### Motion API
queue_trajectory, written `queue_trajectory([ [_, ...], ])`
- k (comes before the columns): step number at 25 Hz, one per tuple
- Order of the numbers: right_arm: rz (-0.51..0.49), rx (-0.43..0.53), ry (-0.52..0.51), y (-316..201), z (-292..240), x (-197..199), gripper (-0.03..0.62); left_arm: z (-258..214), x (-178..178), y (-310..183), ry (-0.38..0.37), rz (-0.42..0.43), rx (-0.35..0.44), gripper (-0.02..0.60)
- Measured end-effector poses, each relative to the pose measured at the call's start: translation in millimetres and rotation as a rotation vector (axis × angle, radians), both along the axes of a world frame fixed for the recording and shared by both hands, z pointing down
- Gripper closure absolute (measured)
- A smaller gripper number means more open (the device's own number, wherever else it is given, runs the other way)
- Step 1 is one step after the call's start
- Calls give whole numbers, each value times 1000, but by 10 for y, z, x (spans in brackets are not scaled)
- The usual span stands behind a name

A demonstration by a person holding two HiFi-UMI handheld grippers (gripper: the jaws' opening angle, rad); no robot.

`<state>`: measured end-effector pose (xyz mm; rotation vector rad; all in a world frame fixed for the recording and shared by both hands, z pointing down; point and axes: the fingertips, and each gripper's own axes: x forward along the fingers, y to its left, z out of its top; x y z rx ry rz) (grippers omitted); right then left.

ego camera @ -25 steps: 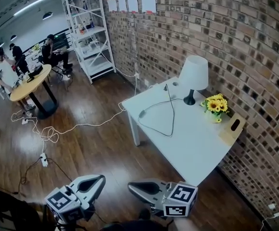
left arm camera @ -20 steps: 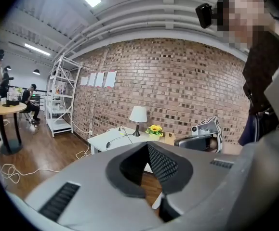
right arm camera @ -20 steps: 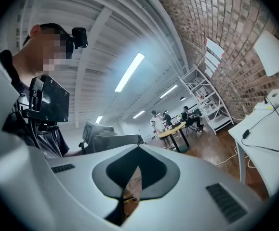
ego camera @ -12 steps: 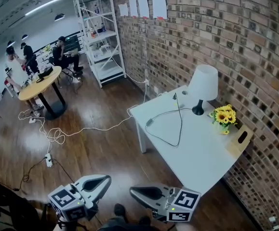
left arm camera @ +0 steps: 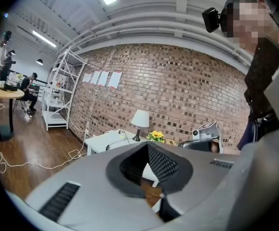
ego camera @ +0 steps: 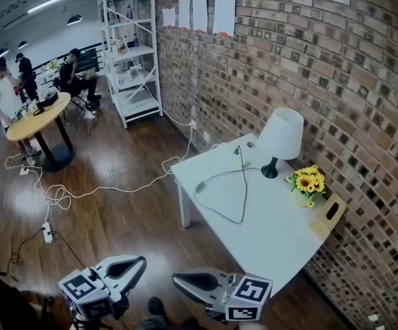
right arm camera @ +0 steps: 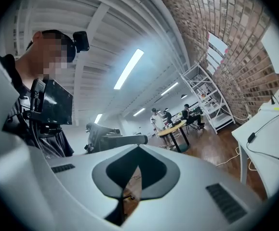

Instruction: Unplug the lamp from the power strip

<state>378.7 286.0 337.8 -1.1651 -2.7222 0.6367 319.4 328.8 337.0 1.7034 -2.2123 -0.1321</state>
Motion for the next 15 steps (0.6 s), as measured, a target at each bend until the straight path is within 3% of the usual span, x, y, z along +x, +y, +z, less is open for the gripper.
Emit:
queue_trajectory([
  [15,71,114,17,345,-129,-989,605,-99,-1019,193,31,87,76,560],
])
